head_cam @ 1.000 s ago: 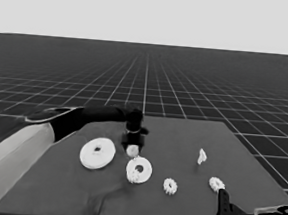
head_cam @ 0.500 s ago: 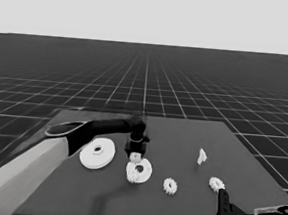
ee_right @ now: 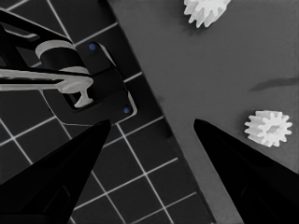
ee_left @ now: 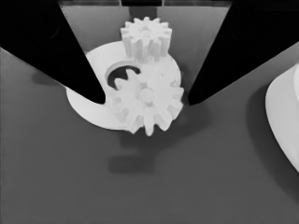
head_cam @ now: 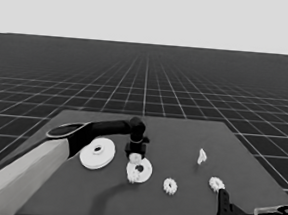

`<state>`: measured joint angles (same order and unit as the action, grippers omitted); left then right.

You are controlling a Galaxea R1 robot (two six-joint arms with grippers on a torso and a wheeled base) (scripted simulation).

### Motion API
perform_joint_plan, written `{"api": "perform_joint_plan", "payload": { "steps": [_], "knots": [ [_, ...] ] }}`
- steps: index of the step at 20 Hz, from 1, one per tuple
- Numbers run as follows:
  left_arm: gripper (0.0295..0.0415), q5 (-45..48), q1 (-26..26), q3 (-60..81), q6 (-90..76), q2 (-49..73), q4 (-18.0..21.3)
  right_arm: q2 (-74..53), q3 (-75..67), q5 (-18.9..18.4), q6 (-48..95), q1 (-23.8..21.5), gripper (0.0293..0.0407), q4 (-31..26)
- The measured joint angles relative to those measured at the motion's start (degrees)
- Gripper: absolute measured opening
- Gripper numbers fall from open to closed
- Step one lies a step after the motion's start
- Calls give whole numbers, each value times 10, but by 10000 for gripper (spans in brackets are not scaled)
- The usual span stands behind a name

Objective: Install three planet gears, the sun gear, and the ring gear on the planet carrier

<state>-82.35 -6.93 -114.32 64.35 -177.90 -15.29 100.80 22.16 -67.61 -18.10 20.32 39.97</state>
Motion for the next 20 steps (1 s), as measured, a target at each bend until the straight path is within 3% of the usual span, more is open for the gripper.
{"api": "perform_joint_plan", "payload": {
  "steps": [6, 9, 16, 17, 18, 20],
  "knots": [
    [385, 0, 0, 0, 0, 0, 0, 0, 0, 0, 0, 0, 385, 0],
    [385, -36, 65, 64, 35, 21, 54, 0, 0, 0, 0, 0, 385, 0],
    [385, -42, 81, 70, 38, 23, 71, 0, 0, 0, 0, 0, 385, 0],
    [408, 150, 126, 334, -237, 175, 32, 0, 0, 0, 0, 0, 385, 0],
    [414, 268, 184, 568, -484, 396, 9, 0, 0, 0, 0, 0, 385, 0],
    [392, 378, 238, 786, -720, 650, -13, 0, 0, 0, 0, 0, 385, 0]
  ]
}}
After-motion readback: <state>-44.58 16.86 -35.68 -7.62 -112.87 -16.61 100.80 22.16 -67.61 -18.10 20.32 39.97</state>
